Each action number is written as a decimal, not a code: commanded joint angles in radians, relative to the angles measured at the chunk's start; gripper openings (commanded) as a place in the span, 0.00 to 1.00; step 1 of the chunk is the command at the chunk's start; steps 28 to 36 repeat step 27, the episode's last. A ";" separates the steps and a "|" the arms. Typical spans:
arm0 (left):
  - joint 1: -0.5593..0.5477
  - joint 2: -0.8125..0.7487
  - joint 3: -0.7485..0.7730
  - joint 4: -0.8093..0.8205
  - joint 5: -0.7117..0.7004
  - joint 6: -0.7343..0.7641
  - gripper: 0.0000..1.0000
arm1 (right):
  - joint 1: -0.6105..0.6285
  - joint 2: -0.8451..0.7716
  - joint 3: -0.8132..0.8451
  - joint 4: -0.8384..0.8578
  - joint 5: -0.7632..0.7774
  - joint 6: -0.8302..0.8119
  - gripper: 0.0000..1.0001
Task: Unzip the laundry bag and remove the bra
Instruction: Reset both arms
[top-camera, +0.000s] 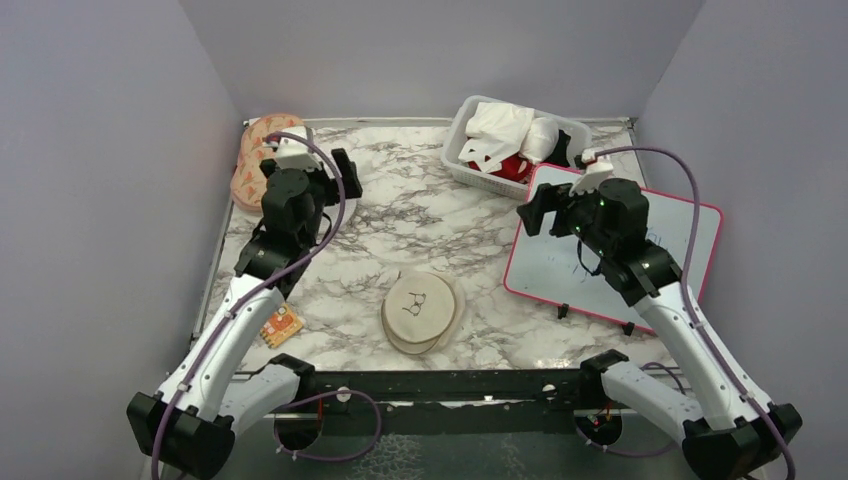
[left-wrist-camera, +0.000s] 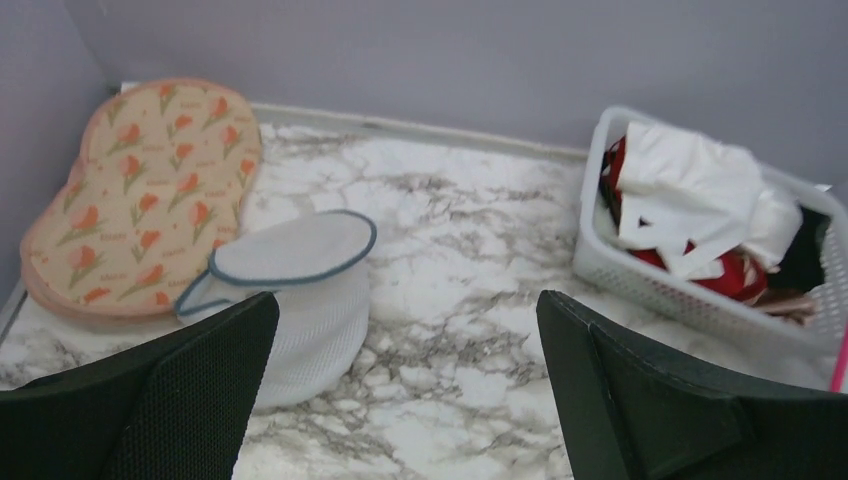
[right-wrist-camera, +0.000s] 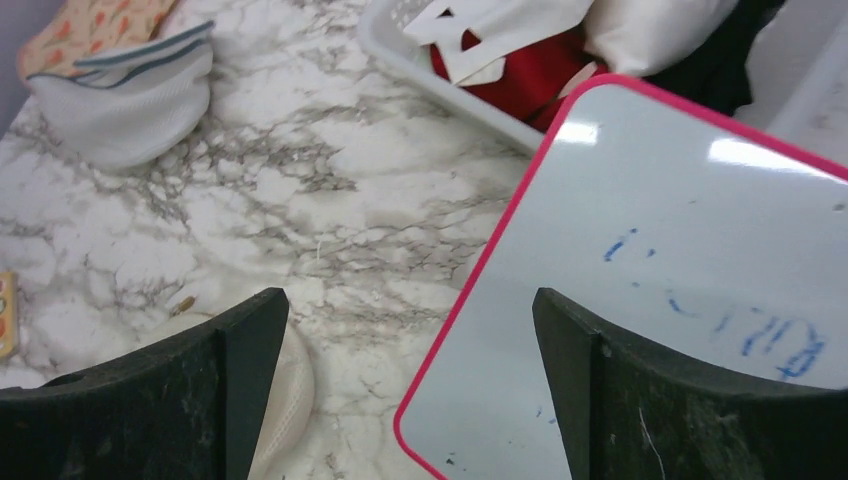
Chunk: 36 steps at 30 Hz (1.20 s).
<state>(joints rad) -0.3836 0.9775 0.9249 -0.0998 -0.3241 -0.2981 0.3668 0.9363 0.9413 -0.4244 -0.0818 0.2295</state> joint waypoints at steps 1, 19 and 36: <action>0.005 -0.039 0.172 0.010 0.019 0.008 0.99 | 0.002 -0.110 0.059 -0.021 0.171 -0.058 0.92; 0.005 -0.269 0.248 0.097 0.129 0.205 0.99 | 0.003 -0.315 0.168 0.053 -0.010 -0.123 1.00; 0.006 -0.280 0.233 0.083 0.150 0.226 0.99 | 0.003 -0.346 0.138 0.046 0.052 -0.100 1.00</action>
